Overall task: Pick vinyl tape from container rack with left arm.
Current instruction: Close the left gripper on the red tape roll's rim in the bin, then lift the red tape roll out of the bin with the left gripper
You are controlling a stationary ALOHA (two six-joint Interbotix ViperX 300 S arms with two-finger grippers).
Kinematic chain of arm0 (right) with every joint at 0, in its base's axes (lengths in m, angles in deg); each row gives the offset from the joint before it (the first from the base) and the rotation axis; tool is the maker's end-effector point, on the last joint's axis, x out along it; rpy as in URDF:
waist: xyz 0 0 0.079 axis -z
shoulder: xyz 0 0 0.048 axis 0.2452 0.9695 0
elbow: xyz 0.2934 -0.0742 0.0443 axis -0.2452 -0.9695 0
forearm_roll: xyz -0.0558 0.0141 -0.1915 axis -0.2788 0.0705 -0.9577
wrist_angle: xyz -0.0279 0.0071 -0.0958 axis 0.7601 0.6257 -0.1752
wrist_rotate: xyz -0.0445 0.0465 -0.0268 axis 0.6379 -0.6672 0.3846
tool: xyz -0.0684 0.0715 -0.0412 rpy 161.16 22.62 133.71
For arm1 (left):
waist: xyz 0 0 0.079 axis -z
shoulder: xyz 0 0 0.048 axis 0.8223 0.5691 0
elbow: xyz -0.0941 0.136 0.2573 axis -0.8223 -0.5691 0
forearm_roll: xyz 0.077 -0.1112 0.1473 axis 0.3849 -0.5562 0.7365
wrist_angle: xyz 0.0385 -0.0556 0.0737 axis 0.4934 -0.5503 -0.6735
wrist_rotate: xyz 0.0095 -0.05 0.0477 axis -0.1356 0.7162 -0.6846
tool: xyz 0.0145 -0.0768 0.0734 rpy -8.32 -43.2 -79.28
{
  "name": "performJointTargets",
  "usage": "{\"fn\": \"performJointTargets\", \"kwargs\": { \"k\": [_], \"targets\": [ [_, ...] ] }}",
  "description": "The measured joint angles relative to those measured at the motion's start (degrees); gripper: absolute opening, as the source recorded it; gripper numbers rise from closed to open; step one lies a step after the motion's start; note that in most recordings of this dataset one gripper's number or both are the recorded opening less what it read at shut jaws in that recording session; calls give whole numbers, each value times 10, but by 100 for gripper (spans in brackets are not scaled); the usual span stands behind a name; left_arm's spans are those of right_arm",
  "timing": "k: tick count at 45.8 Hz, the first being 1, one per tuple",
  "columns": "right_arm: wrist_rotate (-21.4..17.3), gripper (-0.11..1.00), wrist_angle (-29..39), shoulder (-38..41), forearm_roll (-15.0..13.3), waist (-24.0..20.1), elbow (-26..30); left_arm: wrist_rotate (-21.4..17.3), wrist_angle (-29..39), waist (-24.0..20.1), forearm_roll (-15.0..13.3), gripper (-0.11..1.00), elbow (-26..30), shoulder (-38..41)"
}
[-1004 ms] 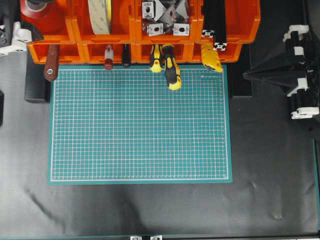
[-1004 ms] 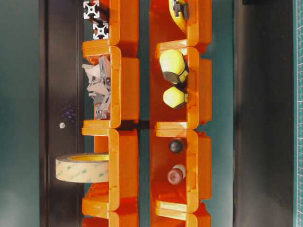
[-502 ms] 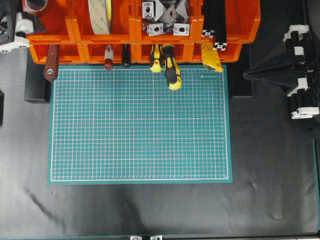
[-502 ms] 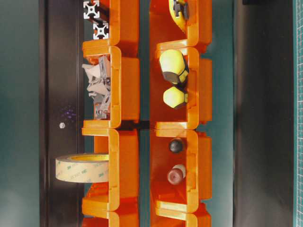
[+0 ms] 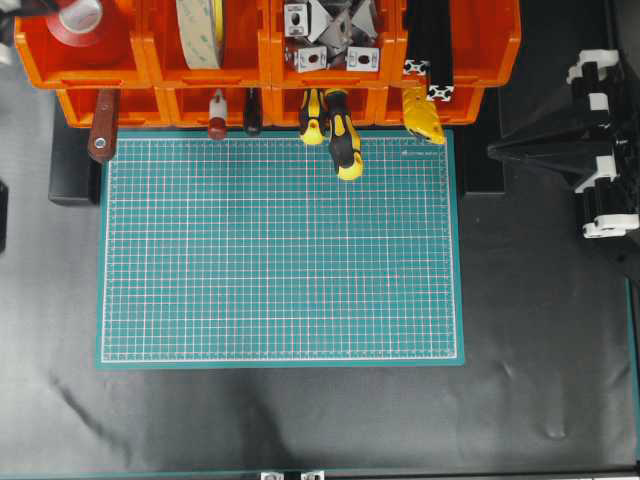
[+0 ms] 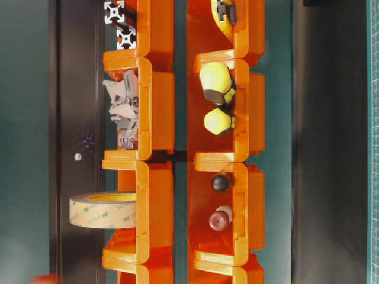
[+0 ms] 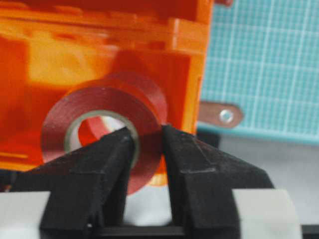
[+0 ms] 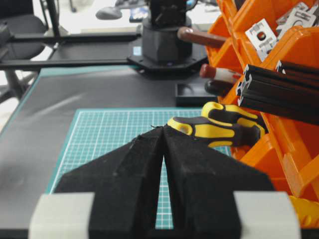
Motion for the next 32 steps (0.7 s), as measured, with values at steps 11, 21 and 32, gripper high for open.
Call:
{"fn": "performJointTargets", "kwargs": {
  "k": [11, 21, 32],
  "targets": [
    [0, -1, 0, -2, 0, 0, 0, 17, -7, 99, -2, 18, 78, 2],
    [0, -1, 0, -3, 1, 0, 0, 88, -76, 160, -2, 18, 65, 3],
    [0, -1, 0, -12, 1, 0, 0, 115, -220, 243, -4, 18, -28, 49]
  ]
}}
